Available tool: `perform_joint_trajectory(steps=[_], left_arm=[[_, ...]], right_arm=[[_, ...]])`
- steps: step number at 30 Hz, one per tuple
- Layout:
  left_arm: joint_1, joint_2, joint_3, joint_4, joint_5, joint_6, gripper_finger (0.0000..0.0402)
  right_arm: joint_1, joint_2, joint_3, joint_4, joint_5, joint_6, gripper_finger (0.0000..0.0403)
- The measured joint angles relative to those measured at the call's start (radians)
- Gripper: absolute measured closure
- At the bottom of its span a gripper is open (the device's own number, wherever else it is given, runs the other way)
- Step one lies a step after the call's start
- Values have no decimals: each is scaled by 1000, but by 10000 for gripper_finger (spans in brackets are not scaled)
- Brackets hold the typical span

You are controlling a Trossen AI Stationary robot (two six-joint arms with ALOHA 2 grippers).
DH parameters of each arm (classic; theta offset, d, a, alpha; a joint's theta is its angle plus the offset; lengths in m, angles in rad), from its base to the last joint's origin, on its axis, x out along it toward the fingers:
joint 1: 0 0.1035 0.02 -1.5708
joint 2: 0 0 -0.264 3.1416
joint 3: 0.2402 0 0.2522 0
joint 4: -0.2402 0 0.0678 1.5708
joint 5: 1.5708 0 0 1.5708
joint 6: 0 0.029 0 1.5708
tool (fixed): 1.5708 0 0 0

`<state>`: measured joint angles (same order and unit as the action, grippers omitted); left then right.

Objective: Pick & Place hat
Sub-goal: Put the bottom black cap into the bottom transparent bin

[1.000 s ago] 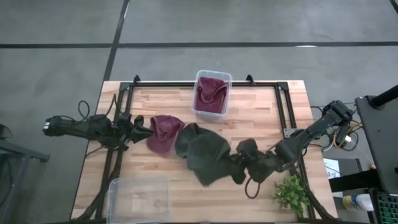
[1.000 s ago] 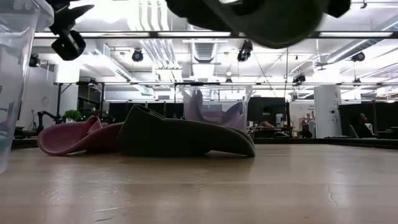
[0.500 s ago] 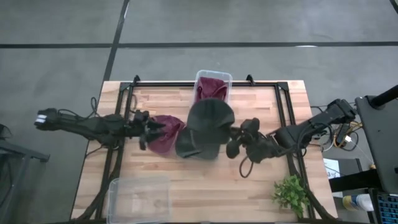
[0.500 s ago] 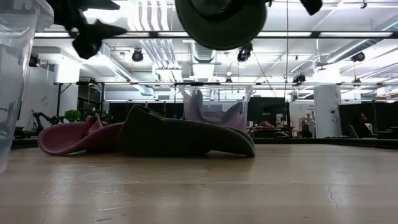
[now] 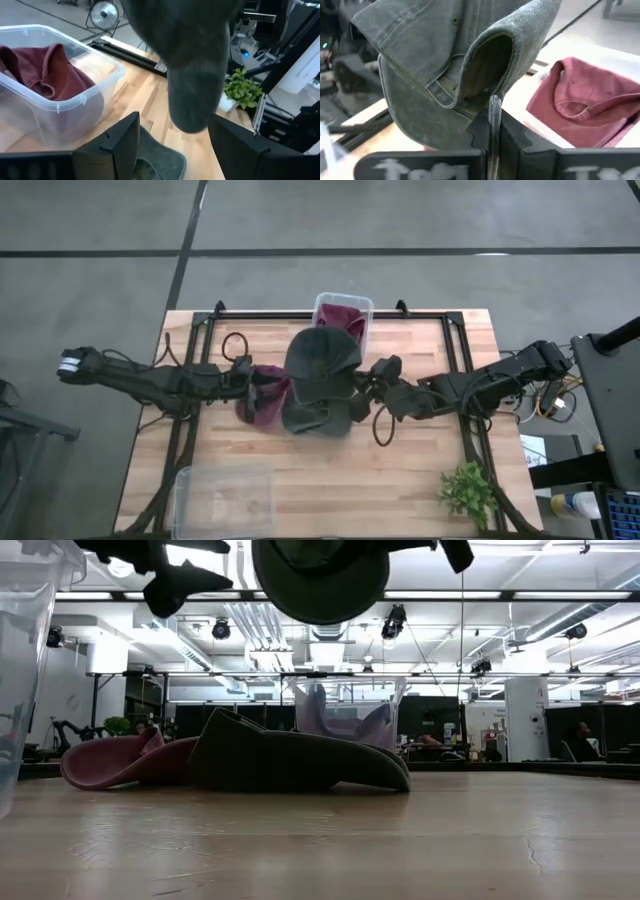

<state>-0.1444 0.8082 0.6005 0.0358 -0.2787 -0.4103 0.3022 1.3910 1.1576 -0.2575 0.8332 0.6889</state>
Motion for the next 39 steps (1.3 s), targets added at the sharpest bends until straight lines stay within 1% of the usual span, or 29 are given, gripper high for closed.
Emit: perform_joint_trajectory(steps=[2,5,8,11,14,17,20,24,27,30,39], left_arm=[[0,-7,49,-78,0,11,174],[-1,-16,135,-204,-17,25,174],[-1,-15,215,-306,-45,41,174],[0,-16,288,-335,-45,45,174],[0,-14,355,-364,-33,59,174],[0,-4,403,-385,-31,75,174],[0,23,418,-387,-30,73,174],[0,84,417,-409,5,69,174],[0,130,416,-403,55,71,174],[3,176,416,-395,68,73,174],[5,298,427,-411,88,69,174]], right_arm=[[-1,3,0,0,-47,-25,390],[-1,4,0,0,-158,-75,390],[-3,4,0,-14,-259,-79,390],[-10,4,0,-76,-356,-45,390],[-19,18,0,-173,-424,13,390],[-20,42,0,-225,-490,-16,390],[-19,73,0,-232,-548,-69,390],[-19,112,0,-228,-598,-123,390],[-19,141,0,-226,-607,-142,390],[-19,164,4,-227,-633,-178,390],[2,214,131,-227,-615,-315,390]])
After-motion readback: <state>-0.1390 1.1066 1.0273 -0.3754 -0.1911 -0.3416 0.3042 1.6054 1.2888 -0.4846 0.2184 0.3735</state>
